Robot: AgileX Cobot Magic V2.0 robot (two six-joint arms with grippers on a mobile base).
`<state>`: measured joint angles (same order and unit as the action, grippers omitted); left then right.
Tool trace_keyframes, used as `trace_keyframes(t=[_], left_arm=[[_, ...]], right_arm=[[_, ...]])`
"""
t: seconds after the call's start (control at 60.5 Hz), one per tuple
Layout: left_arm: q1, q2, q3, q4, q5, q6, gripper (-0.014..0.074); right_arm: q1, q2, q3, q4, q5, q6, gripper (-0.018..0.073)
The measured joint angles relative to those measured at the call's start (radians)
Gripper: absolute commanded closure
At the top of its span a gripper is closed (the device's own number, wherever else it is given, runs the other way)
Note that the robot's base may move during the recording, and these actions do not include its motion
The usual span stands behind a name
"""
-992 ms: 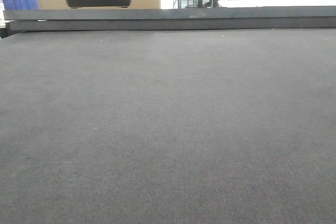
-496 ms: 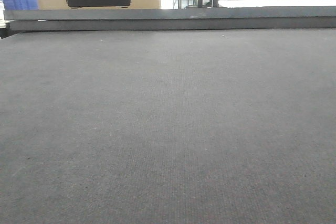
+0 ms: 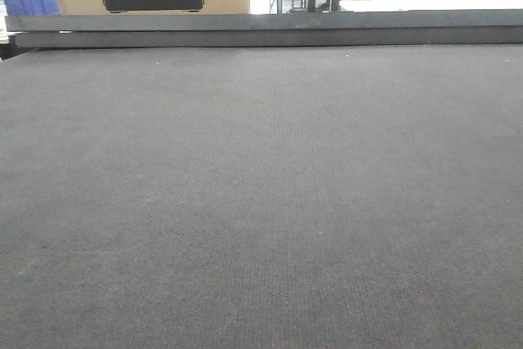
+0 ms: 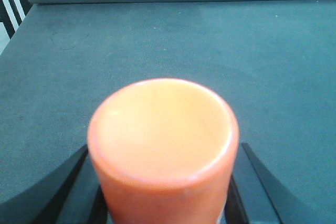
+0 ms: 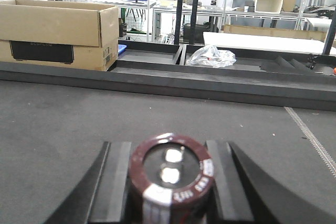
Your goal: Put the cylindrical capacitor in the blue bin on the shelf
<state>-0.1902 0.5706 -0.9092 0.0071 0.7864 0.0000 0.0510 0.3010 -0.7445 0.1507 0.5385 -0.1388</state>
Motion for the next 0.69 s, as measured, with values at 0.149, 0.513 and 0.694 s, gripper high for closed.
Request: trace_keyframes(t=[0.149,0.513,0.694], left_arm=[[0.000,0.000,0.000,0.000,0.000,0.000,0.0707],[0.000,0.000,0.000,0.002,0.000,0.000,0.0707],[0.000,0.000,0.000,0.002,0.000,0.000,0.0707]], right_arm=[[0.000,0.000,0.000,0.000,0.000,0.000,0.0669],[0.000,0.000,0.000,0.002,0.000,0.000,0.0669],[0.000,0.000,0.000,0.002,0.000,0.000,0.0669]])
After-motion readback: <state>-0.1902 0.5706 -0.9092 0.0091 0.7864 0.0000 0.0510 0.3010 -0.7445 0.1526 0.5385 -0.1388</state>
